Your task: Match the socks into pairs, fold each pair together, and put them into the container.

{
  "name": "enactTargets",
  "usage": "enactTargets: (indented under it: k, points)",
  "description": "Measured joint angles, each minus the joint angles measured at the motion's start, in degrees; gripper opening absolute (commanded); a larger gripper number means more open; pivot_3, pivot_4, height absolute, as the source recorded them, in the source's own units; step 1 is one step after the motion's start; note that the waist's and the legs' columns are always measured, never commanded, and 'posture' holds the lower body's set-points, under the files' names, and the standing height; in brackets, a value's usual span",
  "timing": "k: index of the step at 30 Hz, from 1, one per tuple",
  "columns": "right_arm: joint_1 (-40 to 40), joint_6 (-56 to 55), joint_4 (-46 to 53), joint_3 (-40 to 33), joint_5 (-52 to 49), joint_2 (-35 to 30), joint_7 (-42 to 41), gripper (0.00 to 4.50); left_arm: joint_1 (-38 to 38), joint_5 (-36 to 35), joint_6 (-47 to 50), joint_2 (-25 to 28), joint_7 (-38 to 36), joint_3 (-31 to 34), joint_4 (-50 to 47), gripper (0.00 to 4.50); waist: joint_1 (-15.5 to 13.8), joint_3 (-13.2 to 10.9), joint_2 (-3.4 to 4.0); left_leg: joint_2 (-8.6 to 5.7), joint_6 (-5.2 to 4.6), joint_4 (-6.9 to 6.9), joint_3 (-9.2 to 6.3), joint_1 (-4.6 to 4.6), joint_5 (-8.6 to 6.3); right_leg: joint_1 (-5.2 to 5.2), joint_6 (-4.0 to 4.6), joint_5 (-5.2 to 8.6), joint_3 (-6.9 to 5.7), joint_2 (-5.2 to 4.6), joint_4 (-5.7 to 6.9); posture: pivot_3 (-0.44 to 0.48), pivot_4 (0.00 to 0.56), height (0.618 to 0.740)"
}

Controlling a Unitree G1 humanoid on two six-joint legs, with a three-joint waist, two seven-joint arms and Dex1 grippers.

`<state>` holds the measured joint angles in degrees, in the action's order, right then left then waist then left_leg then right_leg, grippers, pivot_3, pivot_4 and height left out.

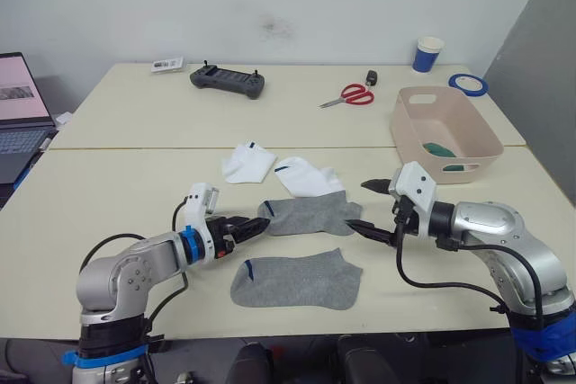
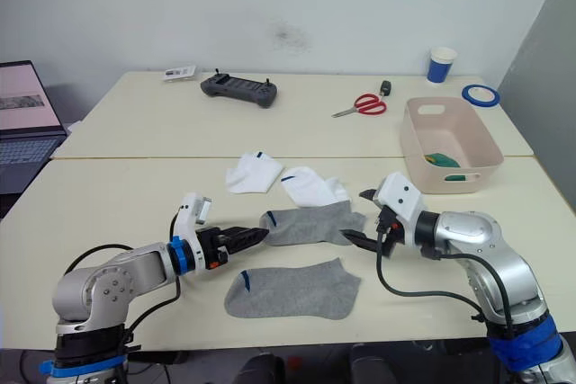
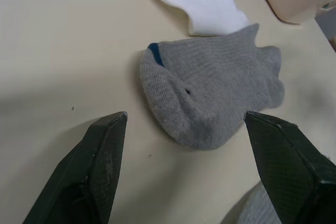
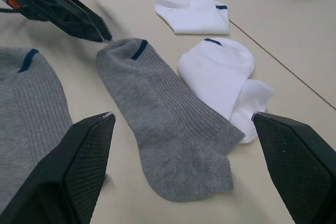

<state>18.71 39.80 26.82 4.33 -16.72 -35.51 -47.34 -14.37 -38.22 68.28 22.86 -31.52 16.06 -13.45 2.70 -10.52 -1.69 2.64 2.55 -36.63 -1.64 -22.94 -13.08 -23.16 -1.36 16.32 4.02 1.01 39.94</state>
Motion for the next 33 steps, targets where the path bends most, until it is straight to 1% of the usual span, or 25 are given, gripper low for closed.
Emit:
enactTargets:
  k: [1, 4, 10, 13, 16, 19, 20, 23, 24, 25, 29, 30, 33]
  points:
    - [-0.1, 0.5, 0.0, 0.0, -0.1, 0.0, 0.3, 4.5, 0.0, 0.0, -0.1, -0.2, 0.2, -0.4, 0.3, 2.86, 0.0, 0.0, 0.0, 0.0, 0.0, 0.0, 0.01, 0.0, 0.0, 0.0, 0.0, 0.0, 0.01, 0.0, 0.0, 0.0, 0.15, 0.74]
    - [-0.7, 2.5, -0.3, 0.1, -0.3, 0.3, 2.3, 4.5, -1.1, 0.2, -1.3, -0.6, 0.9, -1.4, 2.0, 1.88, 0.0, 0.0, 0.0, -0.01, 0.0, 0.0, 0.01, 0.0, 0.0, 0.0, 0.0, 0.0, 0.01, 0.0, 0.0, 0.0, 0.15, 0.74]
    - [-1.1, 3.9, -4.2, 0.4, 0.5, 4.5, 8.4, 4.5, -1.7, 0.2, -3.0, -1.3, 1.0, -2.3, 3.2, 0.05, 0.1, 0.0, 0.0, -0.01, 0.0, 0.01, 0.04, 0.0, 0.0, -0.02, 0.0, 0.0, 0.04, 0.0, -0.01, 0.0, 0.15, 0.74]
    - [-1.1, 4.0, -7.4, 1.3, 1.7, 6.7, 11.3, 4.5, -1.7, 0.2, -3.6, -1.3, 1.1, -2.6, 3.2, 0.01, 0.1, 0.0, 0.0, 0.0, 0.0, 0.01, 0.04, 0.0, 0.0, -0.02, 0.0, 0.0, 0.04, 0.0, -0.01, 0.0, 0.15, 0.74]
    - [-0.5, 4.7, -11.4, 1.4, 2.1, 10.4, 14.2, 4.5, -1.5, 0.1, -3.9, -1.2, 1.0, -2.8, 3.0, 0.01, 0.2, 0.0, 0.0, 0.0, 0.0, 0.01, 0.04, 0.0, 0.0, -0.02, 0.0, 0.0, 0.04, 0.01, -0.01, 0.0, 0.15, 0.74]
    - [0.3, 4.9, -15.0, 1.3, 2.0, 13.4, 16.2, 3.89, -1.0, 0.1, -4.5, -1.0, 0.8, -3.3, 2.5, 0.0, 0.2, 0.0, 0.0, 0.0, 0.0, 0.02, 0.05, -0.01, 0.0, -0.03, 0.0, 0.0, 0.05, 0.0, -0.01, 0.0, 0.15, 0.74]
    - [0.5, 4.8, -16.2, 1.2, 2.0, 14.3, 16.7, 3.59, -0.8, 0.1, -4.7, -0.9, 0.8, -3.4, 2.4, 0.0, 0.2, 0.0, 0.0, 0.0, 0.0, 0.03, 0.04, -0.02, 0.0, -0.03, 0.0, 0.0, 0.04, 0.0, -0.02, 0.0, 0.15, 0.74]
    - [0.7, 4.6, -18.3, 0.7, 1.8, 15.4, 17.5, 2.44, -0.3, 0.1, -5.0, -0.7, 0.8, -3.4, 1.9, 0.0, 0.2, 0.0, 0.0, -0.01, 0.0, 0.03, 0.07, -0.02, 0.0, -0.03, 0.0, 0.0, 0.06, 0.0, -0.03, 0.0, 0.15, 0.74]
    - [0.7, 4.6, -18.4, 0.6, 1.6, 15.4, 17.4, 2.14, 0.0, 0.1, -5.0, -0.7, 0.8, -3.5, 1.8, 0.0, 0.2, 0.0, 0.0, -0.01, 0.01, 0.03, 0.07, -0.01, 0.0, -0.03, 0.0, 0.0, 0.06, 0.0, -0.04, 0.0, 0.15, 0.74]
    - [0.7, 4.7, -18.4, 0.5, 1.4, 15.4, 17.3, 1.71, 0.2, 0.1, -5.1, -0.7, 0.8, -3.6, 1.6, 0.0, 0.3, 0.0, 0.0, -0.01, 0.0, 0.03, 0.07, -0.01, 0.0, -0.03, 0.0, 0.0, 0.06, 0.0, -0.04, 0.0, 0.15, 0.74]
    - [0.7, 4.7, -18.1, 0.5, 0.5, 15.4, 16.2, 0.27, 0.6, 0.1, -5.3, -0.5, 0.8, -4.1, 1.2, 0.0, 0.4, 0.0, 0.0, 0.0, 0.0, 0.03, 0.06, -0.01, 0.0, -0.03, 0.0, 0.0, 0.05, 0.0, -0.04, 0.0, 0.15, 0.74]
    - [0.7, 4.7, -17.8, 0.5, 0.1, 15.3, 15.9, 0.05, 0.6, 0.0, -5.3, -0.5, 0.8, -4.1, 0.9, 0.0, 0.4, 0.0, 0.0, 0.0, 0.0, 0.04, 0.06, -0.01, 0.0, -0.03, 0.0, 0.0, 0.06, 0.0, -0.04, 0.0, 0.15, 0.74]
    - [0.4, 4.6, -15.0, 0.5, -0.4, 14.7, 15.0, 0.05, 0.8, -0.3, -6.2, 0.7, 0.1, -4.1, -0.1, 0.0, 0.4, 0.0, 0.0, 0.0, 0.0, 0.08, 0.06, -0.01, 0.0, -0.05, 0.0, 0.0, 0.05, 0.01, -0.05, 0.0, 0.15, 0.74]
